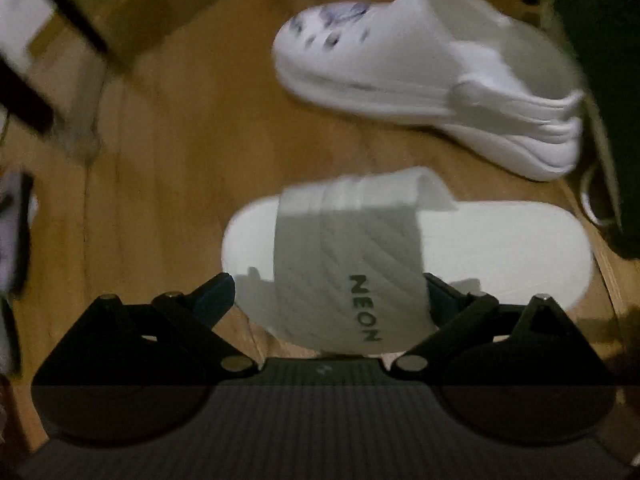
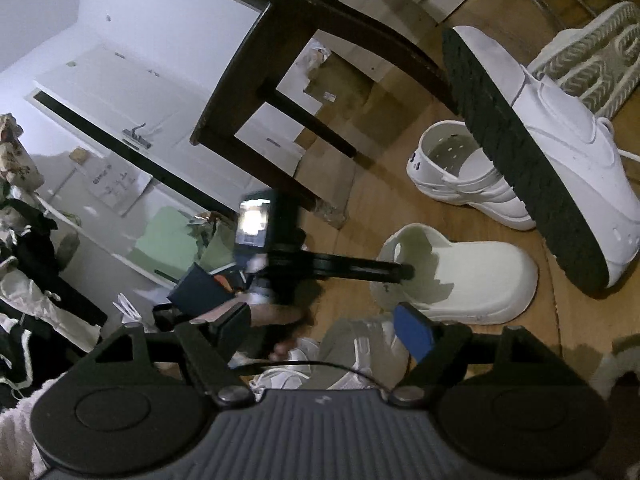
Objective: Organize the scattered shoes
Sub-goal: 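Grasp a white NEON slide with the left tool and lift it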
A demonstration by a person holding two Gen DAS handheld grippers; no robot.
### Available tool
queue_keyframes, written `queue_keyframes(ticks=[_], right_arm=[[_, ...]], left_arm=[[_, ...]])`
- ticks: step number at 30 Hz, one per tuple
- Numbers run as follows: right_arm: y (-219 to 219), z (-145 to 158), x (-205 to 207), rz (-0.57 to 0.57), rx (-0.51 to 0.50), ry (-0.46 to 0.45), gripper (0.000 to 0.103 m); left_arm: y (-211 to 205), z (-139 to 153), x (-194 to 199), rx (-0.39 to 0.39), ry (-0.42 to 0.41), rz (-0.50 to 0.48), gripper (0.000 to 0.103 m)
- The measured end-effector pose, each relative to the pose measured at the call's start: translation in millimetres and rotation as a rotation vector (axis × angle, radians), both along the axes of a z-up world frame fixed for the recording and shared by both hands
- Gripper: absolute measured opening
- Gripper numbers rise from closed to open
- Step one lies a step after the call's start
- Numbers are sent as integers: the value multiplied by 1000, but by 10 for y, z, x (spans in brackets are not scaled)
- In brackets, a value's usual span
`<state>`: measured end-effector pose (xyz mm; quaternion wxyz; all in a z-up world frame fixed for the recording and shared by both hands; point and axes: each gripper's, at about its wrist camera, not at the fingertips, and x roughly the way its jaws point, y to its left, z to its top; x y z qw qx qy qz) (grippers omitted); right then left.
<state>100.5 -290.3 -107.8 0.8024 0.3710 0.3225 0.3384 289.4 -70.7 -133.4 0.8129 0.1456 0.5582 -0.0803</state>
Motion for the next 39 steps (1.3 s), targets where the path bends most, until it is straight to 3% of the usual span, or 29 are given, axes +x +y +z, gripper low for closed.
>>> queue_keyframes(ticks=[4, 8, 11, 13, 15, 16, 18, 22, 28, 32, 34, 39], right_arm=[[-24, -30, 24, -3, -2, 5, 82], [-44, -82, 47, -4, 10, 25, 82], [-43, -110, 50, -9, 4, 33, 82], [-36, -137, 50, -13, 0, 43, 82], [-8, -161, 43, -6, 0, 52, 82], [-1, -163, 42, -4, -1, 53, 82], [37, -161, 32, 6, -9, 48, 82], [165, -190, 27, 36, -22, 50, 82], [470, -128, -50, 155, 60, 29, 84], [898, 121, -171, 258, 19, -22, 84], [1225, 267, -219, 309, -8, -24, 84], [2475, 664, -318, 464, -150, 18, 84]], left_arm=[[-47, 42, -41, 45, -33, 5, 69], [-4, 212, -57, -30, -103, 40, 67], [148, 424, -36, -157, -143, 87, 67], [457, 586, -42, -366, -138, 178, 67], [715, 736, -129, -487, -179, 223, 68], [854, 845, -208, -510, -214, 224, 68], [1079, 1051, -400, -466, -272, 211, 68], [1704, 1276, -820, -452, -287, 254, 68], [2835, 1469, -1611, -400, -332, 328, 68], [3427, 1401, -1987, -386, -333, 392, 68], [3801, 1250, -2166, -366, -345, 497, 65], [4262, 831, -2323, -309, -390, 652, 65]])
